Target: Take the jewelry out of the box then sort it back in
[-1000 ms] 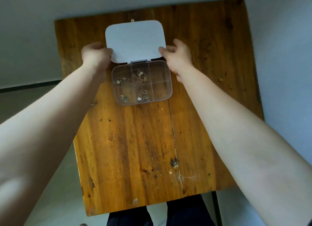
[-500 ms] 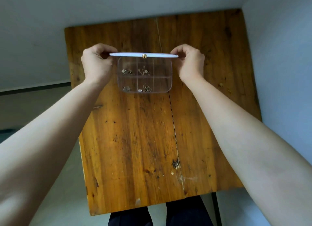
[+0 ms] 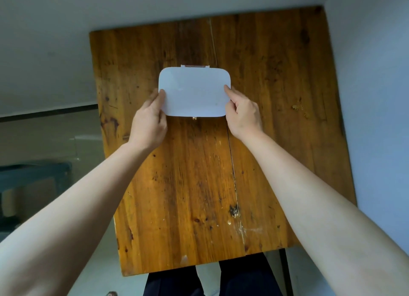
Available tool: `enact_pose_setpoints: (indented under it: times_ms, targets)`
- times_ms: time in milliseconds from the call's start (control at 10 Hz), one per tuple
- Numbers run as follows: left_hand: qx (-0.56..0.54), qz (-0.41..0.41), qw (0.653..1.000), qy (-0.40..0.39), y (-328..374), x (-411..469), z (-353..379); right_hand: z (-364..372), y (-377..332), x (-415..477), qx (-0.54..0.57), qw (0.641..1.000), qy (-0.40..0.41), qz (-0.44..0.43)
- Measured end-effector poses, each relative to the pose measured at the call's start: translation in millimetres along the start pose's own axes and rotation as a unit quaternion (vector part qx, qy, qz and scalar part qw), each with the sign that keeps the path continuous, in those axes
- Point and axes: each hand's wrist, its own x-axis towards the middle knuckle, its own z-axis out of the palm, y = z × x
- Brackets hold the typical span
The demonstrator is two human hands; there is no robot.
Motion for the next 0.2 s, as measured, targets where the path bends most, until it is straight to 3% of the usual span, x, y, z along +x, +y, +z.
enact_pose_setpoints:
  times_ms: [100,200]
  targets:
    - [-0.025,-0.036,0.999,-0.021,6.9,-7.3,9.1,7.9,1.8,-6.1,-0.035,0.999,-0.011,-0.010]
    - [0.016,-0.042,0.998,-0.038,11.0,-2.4,7.1,8.1,-3.0,-6.2,-0.064,0.998,-0.016,-0.001]
